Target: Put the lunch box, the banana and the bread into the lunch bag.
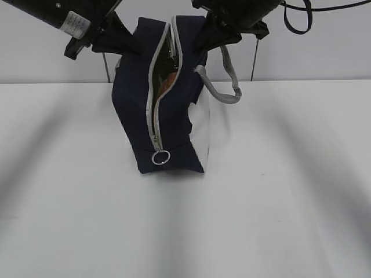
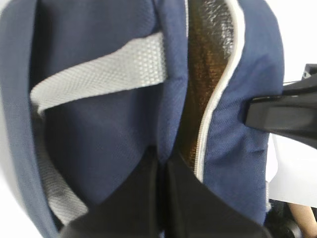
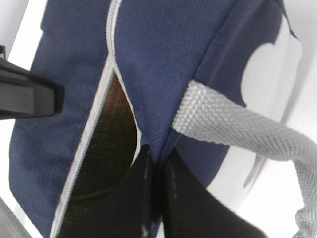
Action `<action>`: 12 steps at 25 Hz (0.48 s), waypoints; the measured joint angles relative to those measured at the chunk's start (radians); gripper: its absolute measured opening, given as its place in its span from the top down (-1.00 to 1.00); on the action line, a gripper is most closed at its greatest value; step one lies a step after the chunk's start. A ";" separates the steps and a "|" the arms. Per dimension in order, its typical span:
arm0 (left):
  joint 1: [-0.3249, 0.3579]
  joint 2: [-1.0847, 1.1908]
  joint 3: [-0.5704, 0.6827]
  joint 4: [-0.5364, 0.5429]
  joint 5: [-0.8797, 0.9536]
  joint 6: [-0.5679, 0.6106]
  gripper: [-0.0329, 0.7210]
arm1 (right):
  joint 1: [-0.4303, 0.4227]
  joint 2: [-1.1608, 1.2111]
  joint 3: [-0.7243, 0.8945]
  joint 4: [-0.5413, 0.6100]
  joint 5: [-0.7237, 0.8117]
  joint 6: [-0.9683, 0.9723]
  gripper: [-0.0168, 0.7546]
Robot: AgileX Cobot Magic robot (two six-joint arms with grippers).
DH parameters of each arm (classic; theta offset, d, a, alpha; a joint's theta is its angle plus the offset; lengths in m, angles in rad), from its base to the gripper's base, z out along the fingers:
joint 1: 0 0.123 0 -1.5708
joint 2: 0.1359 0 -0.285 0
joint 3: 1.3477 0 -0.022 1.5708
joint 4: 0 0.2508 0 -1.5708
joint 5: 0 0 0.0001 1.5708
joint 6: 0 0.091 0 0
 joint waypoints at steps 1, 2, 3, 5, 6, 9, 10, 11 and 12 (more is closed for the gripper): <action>-0.004 0.005 0.000 -0.002 -0.008 0.000 0.92 | 0.000 0.000 0.000 -0.005 -0.002 0.000 0.97; -0.006 0.009 0.000 -0.002 -0.011 0.000 0.92 | 0.000 0.000 0.000 -0.014 -0.003 0.002 0.97; -0.006 0.013 0.000 -0.005 -0.013 0.000 0.92 | 0.000 0.000 0.000 -0.024 -0.003 0.005 0.97; -0.006 0.022 0.000 -0.009 -0.014 0.000 0.92 | 0.000 0.009 -0.002 -0.027 -0.002 0.005 0.97; -0.006 0.025 0.000 -0.009 -0.014 0.000 0.92 | 0.000 0.017 -0.002 -0.027 -0.002 0.005 0.97; -0.007 0.029 0.000 -0.010 -0.018 0.000 0.92 | 0.000 0.038 -0.002 -0.027 -0.002 0.007 0.97; -0.008 0.029 0.000 -0.010 -0.020 0.000 0.92 | 0.000 0.041 -0.004 -0.027 -0.002 0.007 0.97; -0.008 0.029 0.000 -0.010 -0.022 0.000 0.92 | 0.000 0.045 -0.004 -0.027 -0.002 0.007 0.97; -0.008 0.029 0.000 -0.009 -0.023 0.000 0.92 | 0.000 0.047 -0.004 -0.027 -0.002 0.007 0.97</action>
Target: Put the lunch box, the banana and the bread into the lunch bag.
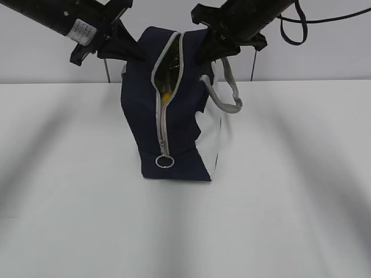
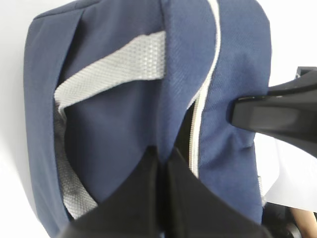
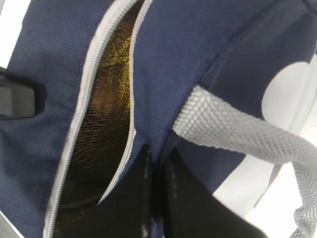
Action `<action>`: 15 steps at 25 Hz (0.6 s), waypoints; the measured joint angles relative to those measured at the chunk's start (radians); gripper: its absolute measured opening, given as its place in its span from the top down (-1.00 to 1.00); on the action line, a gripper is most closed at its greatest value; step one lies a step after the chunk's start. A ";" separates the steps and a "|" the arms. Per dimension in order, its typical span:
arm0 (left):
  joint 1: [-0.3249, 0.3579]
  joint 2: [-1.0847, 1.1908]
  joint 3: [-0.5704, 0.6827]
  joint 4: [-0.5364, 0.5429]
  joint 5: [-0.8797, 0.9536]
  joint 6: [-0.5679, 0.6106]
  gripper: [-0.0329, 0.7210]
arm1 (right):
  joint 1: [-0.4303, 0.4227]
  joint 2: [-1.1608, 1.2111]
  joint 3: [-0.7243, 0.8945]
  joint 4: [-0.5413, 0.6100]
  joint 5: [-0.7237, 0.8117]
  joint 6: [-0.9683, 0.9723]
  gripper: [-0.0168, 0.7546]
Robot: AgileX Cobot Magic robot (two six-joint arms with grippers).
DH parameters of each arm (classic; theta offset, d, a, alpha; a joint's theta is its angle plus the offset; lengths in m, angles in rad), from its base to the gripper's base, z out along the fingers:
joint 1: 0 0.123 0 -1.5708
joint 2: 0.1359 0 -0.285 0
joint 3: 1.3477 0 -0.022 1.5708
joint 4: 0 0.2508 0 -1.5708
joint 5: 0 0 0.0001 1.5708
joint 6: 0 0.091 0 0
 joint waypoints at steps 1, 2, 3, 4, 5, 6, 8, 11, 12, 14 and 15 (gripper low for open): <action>0.000 0.000 0.000 0.000 -0.001 0.000 0.92 | 0.000 0.002 0.000 0.000 -0.002 0.000 0.97; 0.000 0.000 0.000 0.000 -0.002 0.000 0.92 | 0.000 0.002 0.000 0.000 -0.006 0.000 0.97; 0.000 0.000 0.000 0.001 -0.002 0.000 0.92 | 0.000 0.002 -0.002 0.000 -0.006 0.000 0.97; 0.000 0.000 0.000 0.001 -0.003 0.000 0.92 | 0.000 0.002 -0.004 0.000 -0.006 0.000 0.97; 0.000 0.000 0.000 0.001 -0.003 0.000 0.92 | 0.000 0.003 -0.008 0.000 -0.006 0.000 0.97; 0.000 0.000 0.000 0.001 -0.003 0.000 0.92 | 0.000 0.003 -0.011 0.000 -0.006 0.000 0.97; 0.000 0.000 0.000 0.001 -0.003 0.000 0.92 | 0.000 0.003 -0.017 0.000 -0.006 0.000 0.97; 0.000 0.000 0.000 0.001 -0.005 0.000 0.92 | 0.000 0.004 -0.031 -0.001 -0.004 0.000 0.97; 0.000 -0.001 0.000 0.001 -0.005 0.000 0.92 | 0.000 0.004 -0.031 -0.001 -0.004 0.000 0.97; 0.000 -0.008 0.000 0.007 -0.012 0.000 0.92 | 0.000 0.004 -0.031 -0.006 -0.004 0.000 0.97; 0.000 -0.012 0.000 0.008 -0.017 0.000 0.92 | 0.000 0.004 -0.031 -0.006 -0.004 0.000 0.97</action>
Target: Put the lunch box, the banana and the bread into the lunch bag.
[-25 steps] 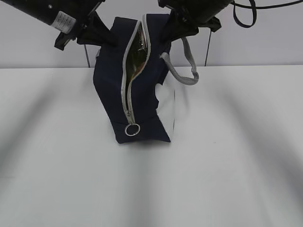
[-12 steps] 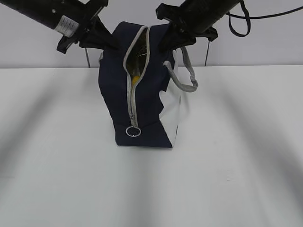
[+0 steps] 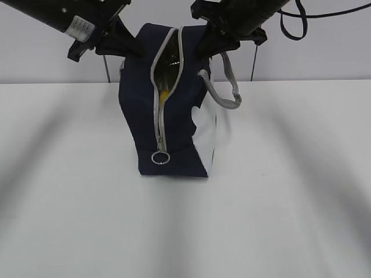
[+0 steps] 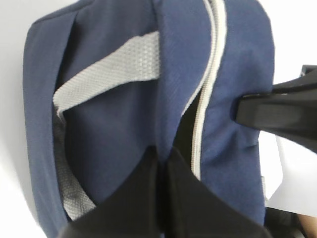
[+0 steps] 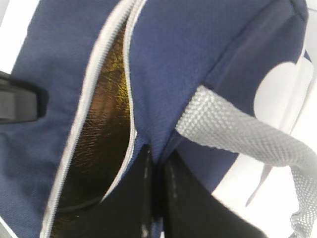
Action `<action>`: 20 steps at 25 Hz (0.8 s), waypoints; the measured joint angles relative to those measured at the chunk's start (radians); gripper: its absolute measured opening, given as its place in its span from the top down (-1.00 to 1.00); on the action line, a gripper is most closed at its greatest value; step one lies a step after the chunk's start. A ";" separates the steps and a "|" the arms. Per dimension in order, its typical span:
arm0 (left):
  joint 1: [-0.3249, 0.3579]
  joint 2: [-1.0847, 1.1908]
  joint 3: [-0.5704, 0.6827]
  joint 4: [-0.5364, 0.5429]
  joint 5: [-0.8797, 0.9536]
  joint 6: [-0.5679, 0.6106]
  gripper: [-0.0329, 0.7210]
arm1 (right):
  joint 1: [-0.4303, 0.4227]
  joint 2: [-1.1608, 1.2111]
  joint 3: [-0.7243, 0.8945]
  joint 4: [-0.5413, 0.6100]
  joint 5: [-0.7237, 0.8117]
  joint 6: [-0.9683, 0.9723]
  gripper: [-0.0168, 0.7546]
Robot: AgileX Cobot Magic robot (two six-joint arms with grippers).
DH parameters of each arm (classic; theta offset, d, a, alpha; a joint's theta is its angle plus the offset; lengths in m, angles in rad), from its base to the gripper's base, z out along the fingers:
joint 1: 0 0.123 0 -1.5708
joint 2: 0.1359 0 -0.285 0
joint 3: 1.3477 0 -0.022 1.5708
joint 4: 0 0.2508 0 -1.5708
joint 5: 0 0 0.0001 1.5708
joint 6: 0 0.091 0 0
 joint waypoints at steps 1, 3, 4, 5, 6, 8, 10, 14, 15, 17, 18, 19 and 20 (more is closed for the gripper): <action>0.000 -0.005 0.000 0.001 -0.004 0.000 0.92 | 0.000 0.000 0.000 -0.002 0.000 0.000 0.97; 0.000 -0.011 0.000 0.008 -0.005 0.000 0.92 | 0.000 0.000 -0.002 -0.003 0.000 0.000 0.97; 0.000 -0.012 0.000 0.012 -0.005 0.000 0.92 | 0.000 0.000 -0.002 -0.003 0.000 0.000 0.97; 0.000 -0.013 0.000 0.017 -0.004 0.000 0.92 | 0.000 0.000 -0.002 -0.006 0.000 0.000 0.97; 0.000 -0.013 0.000 0.020 -0.004 0.000 0.92 | 0.000 0.000 -0.002 -0.015 0.000 0.000 0.97; 0.000 -0.013 0.000 0.023 -0.003 0.000 0.92 | 0.000 0.000 -0.002 -0.026 0.000 0.000 0.97; 0.000 -0.013 0.000 0.023 -0.001 0.000 0.92 | 0.000 0.000 -0.002 -0.027 0.000 0.000 0.97; 0.000 -0.013 0.000 0.024 0.006 0.000 0.92 | 0.000 0.000 -0.002 -0.028 0.002 0.000 0.97; 0.000 -0.012 0.000 0.024 0.007 0.000 0.92 | 0.000 0.000 -0.002 -0.030 0.006 0.000 0.97; -0.001 -0.011 0.000 0.028 0.007 0.000 0.92 | 0.000 0.000 -0.002 -0.030 0.011 0.000 0.97; -0.001 -0.011 0.000 0.034 0.008 0.000 0.92 | 0.000 0.000 -0.002 -0.030 0.018 0.000 0.96; -0.001 -0.011 0.000 0.040 0.008 0.000 0.92 | 0.000 0.000 -0.002 -0.030 0.025 0.000 0.94; -0.001 -0.011 0.000 0.049 0.008 0.000 0.91 | 0.000 0.000 -0.002 -0.030 0.033 0.000 0.91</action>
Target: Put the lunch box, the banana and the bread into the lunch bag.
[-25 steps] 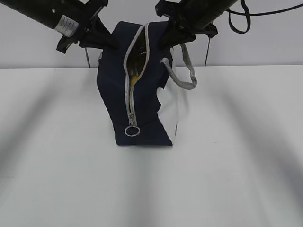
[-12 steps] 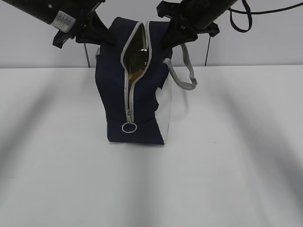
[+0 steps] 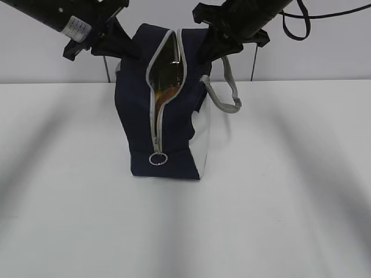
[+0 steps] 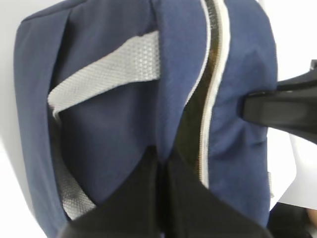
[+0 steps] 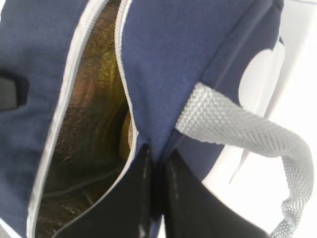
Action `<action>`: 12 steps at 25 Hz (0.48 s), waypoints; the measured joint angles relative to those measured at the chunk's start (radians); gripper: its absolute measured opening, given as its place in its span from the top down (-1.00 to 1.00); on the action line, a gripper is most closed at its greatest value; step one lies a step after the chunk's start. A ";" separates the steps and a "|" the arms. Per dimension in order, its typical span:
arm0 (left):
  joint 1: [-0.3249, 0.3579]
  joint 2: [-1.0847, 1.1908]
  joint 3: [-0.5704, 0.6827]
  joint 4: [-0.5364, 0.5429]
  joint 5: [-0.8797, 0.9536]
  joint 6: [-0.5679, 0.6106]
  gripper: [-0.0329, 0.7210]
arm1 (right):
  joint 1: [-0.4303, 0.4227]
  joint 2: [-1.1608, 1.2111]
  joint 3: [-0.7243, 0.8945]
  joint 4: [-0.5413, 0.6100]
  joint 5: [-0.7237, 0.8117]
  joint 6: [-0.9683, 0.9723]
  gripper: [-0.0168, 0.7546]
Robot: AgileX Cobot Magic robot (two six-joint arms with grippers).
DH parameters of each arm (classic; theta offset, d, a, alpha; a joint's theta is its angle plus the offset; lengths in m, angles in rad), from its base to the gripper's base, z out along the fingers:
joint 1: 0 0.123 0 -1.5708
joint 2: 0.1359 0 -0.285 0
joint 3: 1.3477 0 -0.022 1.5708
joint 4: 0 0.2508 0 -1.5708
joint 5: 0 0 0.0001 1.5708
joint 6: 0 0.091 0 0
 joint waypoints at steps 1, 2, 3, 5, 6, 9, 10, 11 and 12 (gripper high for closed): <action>0.000 0.001 0.000 0.007 0.000 0.000 0.90 | 0.000 0.000 0.000 0.000 0.008 0.000 0.85; 0.000 0.002 0.000 0.012 0.000 0.000 0.88 | 0.000 0.000 0.000 0.000 0.019 0.000 0.76; 0.000 0.003 0.000 0.018 -0.001 0.000 0.85 | 0.000 0.000 0.000 0.000 0.026 0.000 0.67; 0.000 0.003 0.000 0.036 -0.001 0.000 0.72 | 0.000 0.000 0.000 -0.009 0.041 0.000 0.36; 0.000 0.003 0.000 0.044 -0.001 0.000 0.63 | 0.000 0.000 0.000 -0.016 0.049 0.000 0.20; 0.006 0.003 0.000 0.054 0.005 -0.001 0.19 | 0.000 0.000 -0.001 -0.045 0.072 0.000 -0.14; 0.008 0.003 0.000 0.056 0.008 -0.001 0.06 | 0.000 0.000 -0.001 -0.054 0.081 0.000 -0.19; 0.009 0.003 0.000 0.056 0.012 -0.003 -0.08 | 0.000 0.000 -0.001 -0.067 0.091 0.000 -0.22; 0.012 0.002 0.000 0.058 0.014 -0.004 -0.20 | 0.000 0.000 -0.001 -0.080 0.101 0.004 -0.24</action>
